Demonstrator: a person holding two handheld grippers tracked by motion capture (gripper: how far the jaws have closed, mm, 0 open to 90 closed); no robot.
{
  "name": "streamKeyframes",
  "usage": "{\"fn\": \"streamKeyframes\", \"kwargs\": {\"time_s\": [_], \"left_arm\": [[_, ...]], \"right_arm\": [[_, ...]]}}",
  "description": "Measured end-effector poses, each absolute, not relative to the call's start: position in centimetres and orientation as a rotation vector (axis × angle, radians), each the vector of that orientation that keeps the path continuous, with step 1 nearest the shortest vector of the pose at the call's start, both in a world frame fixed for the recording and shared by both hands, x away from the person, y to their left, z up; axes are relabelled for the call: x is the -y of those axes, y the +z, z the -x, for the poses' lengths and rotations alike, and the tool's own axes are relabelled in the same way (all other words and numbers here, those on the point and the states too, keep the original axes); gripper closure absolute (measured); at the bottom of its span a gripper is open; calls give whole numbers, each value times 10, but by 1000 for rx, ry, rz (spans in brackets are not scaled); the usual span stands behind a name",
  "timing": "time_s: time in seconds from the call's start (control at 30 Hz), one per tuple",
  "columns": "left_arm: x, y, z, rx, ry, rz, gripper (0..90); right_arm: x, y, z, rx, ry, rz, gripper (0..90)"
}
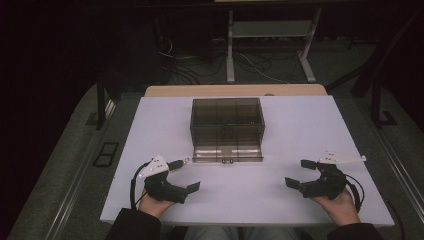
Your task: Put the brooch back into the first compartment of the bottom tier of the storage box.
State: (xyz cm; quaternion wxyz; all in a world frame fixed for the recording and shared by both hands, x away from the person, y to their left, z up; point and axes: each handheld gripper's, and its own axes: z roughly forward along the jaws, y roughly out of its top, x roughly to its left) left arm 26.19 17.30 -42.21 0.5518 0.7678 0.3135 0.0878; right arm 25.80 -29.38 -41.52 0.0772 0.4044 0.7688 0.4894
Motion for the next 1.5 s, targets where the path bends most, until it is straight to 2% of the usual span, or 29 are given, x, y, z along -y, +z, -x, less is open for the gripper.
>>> {"fn": "streamKeyframes", "kwargs": {"time_s": [0.8, 1.5], "left_arm": [[-171, -420, -259, -752, 175, -1810, 0], [-179, -397, -268, -765, 180, -1937, 0]], "right_arm": [[293, -414, -256, -2331, 1434, -1222, 6], [294, -414, -252, -2342, 1420, -1209, 6]]}}
